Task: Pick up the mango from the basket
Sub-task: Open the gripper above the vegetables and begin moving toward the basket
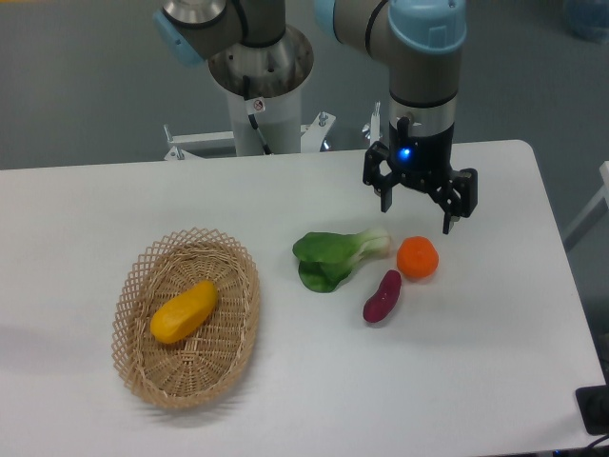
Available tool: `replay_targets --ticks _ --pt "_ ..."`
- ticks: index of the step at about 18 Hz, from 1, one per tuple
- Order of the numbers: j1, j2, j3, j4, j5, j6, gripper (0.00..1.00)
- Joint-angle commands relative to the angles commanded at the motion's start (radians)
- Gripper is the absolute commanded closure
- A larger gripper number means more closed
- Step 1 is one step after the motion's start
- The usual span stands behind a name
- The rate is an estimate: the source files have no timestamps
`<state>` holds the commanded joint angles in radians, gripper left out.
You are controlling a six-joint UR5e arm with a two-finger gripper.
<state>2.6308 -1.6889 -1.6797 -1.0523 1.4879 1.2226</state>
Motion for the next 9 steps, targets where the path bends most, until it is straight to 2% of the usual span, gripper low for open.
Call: replay_targets --ticks 4,9 --pt "-0.003 0.003 -0.003 -0.003 -0.015 -0.015 0.00" --pt "-0.009 0.034 -0.015 0.000 -0.138 -0.191 0.00"
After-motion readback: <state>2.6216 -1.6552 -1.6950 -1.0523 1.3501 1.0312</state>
